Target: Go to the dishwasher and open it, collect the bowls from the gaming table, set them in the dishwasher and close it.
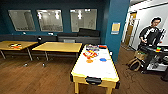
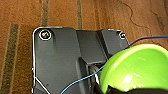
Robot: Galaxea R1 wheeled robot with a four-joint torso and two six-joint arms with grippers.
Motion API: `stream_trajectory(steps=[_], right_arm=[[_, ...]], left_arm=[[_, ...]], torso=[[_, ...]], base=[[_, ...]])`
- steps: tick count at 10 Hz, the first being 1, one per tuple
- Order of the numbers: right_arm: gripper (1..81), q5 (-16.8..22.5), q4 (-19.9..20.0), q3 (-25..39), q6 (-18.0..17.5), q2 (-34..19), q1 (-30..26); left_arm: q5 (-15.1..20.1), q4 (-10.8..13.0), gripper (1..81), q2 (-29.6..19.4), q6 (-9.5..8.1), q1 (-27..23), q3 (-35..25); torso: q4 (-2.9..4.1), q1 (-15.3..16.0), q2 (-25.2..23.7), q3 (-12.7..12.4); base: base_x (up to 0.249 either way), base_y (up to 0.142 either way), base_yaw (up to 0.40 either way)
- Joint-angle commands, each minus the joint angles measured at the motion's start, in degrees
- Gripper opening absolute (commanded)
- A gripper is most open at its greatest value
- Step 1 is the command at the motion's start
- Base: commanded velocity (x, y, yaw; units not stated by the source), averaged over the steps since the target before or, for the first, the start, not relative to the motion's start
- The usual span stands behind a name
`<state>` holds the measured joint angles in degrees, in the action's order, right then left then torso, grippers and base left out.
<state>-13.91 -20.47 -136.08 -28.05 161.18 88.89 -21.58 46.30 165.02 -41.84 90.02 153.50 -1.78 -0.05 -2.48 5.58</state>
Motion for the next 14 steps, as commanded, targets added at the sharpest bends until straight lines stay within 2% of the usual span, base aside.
stream_trajectory(steps=[1, 6, 7, 10, 14], right_arm=[[1.0, 1.3, -1.5, -0.1, 0.2, 1.1, -3.1], [1.0, 1.6, -0.6, -3.0, -0.4, 1.6, -4.4], [1.0, 1.8, -0.6, -2.9, -0.5, 0.4, -4.6], [1.0, 1.6, -0.9, -2.9, -0.5, -0.9, -4.1], [1.0, 1.6, -1.4, -3.2, -0.5, -1.0, -4.3]], left_arm=[[1.2, 1.6, 1.0, -1.3, 0.27, -2.2, 2.2], [0.1, 2.5, 1.0, -2.1, 0.27, -2.0, 2.9], [-3.0, 2.5, 1.0, -3.1, 0.18, -0.9, 3.0], [-9.5, 2.5, 1.0, -7.2, -0.18, 2.5, 2.9], [-10.7, 2.5, 1.0, -7.8, -0.09, 3.3, 3.0]], torso=[[0.00, 0.1, 0.0, 0.0], [0.00, 0.1, 0.0, 0.0], [0.00, 0.1, 0.0, 0.0], [0.00, 0.1, 0.0, 0.0], [0.00, 0.1, 0.0, 0.0]], base=[[-0.150, 0.000, 0.000], [-0.157, 0.000, 0.000], [-0.158, 0.000, 0.000], [-0.158, 0.000, 0.000], [-0.158, 0.000, 0.000]])
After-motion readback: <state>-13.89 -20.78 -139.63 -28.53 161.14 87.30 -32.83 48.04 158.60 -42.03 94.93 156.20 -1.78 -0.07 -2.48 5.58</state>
